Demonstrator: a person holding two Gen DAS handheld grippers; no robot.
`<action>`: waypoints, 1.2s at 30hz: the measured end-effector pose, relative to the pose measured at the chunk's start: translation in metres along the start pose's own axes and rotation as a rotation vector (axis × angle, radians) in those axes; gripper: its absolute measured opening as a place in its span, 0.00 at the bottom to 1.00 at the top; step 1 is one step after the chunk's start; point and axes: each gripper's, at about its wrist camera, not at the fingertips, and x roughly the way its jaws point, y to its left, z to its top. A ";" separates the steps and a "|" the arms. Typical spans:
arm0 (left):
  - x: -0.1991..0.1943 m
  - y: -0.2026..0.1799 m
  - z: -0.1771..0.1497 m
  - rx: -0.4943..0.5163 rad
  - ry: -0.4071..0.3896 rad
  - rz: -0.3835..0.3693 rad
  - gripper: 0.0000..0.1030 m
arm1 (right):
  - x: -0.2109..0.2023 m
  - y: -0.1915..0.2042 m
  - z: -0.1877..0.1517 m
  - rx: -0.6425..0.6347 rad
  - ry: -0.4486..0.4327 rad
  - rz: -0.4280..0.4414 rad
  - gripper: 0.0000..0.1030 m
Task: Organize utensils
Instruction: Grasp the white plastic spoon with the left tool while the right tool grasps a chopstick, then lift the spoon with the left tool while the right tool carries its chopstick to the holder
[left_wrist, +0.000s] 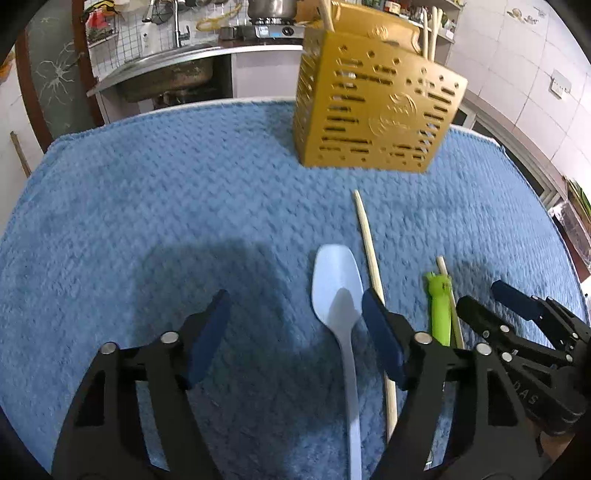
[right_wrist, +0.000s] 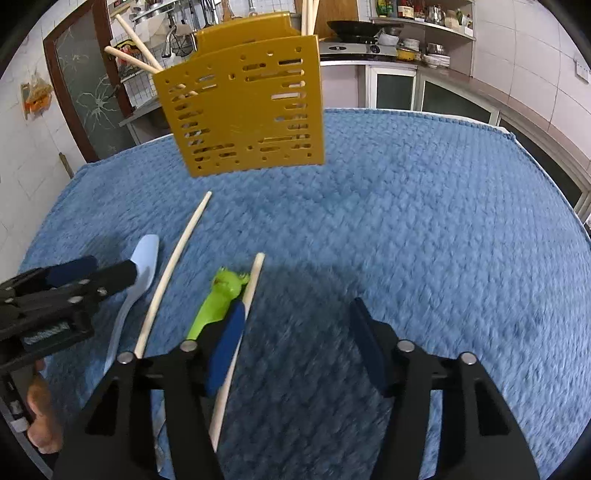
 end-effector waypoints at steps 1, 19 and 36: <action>0.001 -0.001 -0.001 0.002 0.008 -0.003 0.61 | -0.002 0.001 -0.002 0.004 0.000 0.003 0.50; 0.015 -0.012 0.008 0.051 0.128 -0.018 0.34 | 0.007 0.035 0.011 -0.084 0.229 0.011 0.22; 0.003 -0.002 0.004 0.005 0.103 -0.065 0.06 | -0.006 0.010 0.011 0.012 0.187 0.134 0.08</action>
